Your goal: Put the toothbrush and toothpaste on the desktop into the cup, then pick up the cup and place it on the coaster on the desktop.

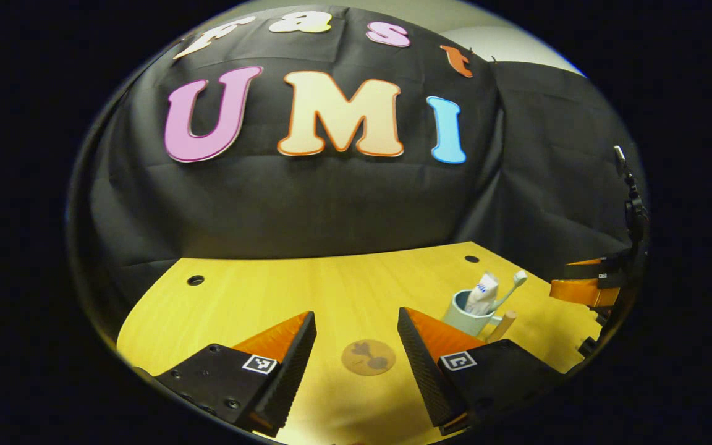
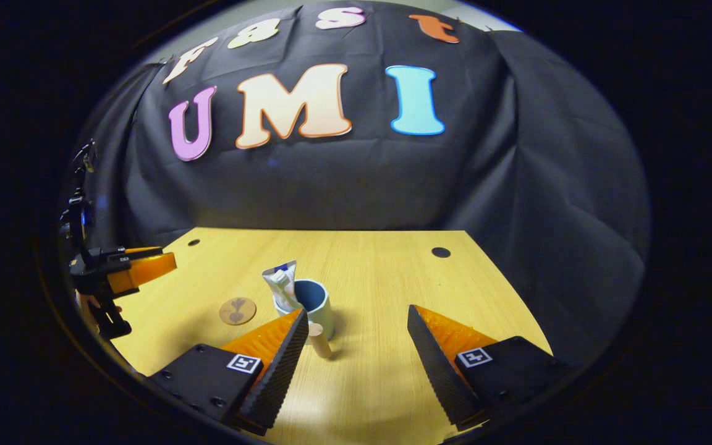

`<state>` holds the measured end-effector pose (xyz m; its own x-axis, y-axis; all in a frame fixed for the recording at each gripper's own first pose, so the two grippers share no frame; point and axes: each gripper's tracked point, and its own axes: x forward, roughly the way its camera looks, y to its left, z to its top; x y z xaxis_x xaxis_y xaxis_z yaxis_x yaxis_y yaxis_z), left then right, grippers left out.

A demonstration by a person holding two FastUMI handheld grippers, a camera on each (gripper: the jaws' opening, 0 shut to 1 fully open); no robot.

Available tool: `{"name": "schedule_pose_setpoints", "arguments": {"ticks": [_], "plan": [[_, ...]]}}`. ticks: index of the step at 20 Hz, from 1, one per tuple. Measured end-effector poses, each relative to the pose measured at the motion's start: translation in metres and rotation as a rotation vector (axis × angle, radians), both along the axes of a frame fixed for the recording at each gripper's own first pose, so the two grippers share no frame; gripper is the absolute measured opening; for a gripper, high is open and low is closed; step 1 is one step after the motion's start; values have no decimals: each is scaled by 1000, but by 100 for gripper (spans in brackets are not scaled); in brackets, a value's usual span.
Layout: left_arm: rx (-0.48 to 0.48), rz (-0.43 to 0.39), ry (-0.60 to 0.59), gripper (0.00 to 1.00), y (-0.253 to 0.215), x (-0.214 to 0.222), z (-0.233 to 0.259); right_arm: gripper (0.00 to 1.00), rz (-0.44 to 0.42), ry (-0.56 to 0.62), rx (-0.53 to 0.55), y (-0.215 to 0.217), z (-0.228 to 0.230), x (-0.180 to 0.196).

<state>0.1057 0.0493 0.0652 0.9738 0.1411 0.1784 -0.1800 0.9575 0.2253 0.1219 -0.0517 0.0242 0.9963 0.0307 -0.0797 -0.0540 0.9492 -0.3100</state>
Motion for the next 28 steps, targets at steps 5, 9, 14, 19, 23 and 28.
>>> {"name": "schedule_pose_setpoints", "arguments": {"ticks": [5,9,14,19,23,28], "plan": [[-70,106,-2,81,59,-31,-9,99,36,206,-182,13,-34,13],[-127,183,-9,80,100,-57,-16,99,33,319,-233,18,-37,25],[-194,279,-12,81,144,-82,-27,100,12,455,-243,20,-44,47],[-235,324,-17,81,170,-103,-34,100,9,583,-294,30,-57,64],[-268,352,-11,81,181,-112,-42,97,-16,723,-288,35,-75,67],[-288,371,7,81,189,-111,-53,90,-56,810,-278,28,-86,69]]}}
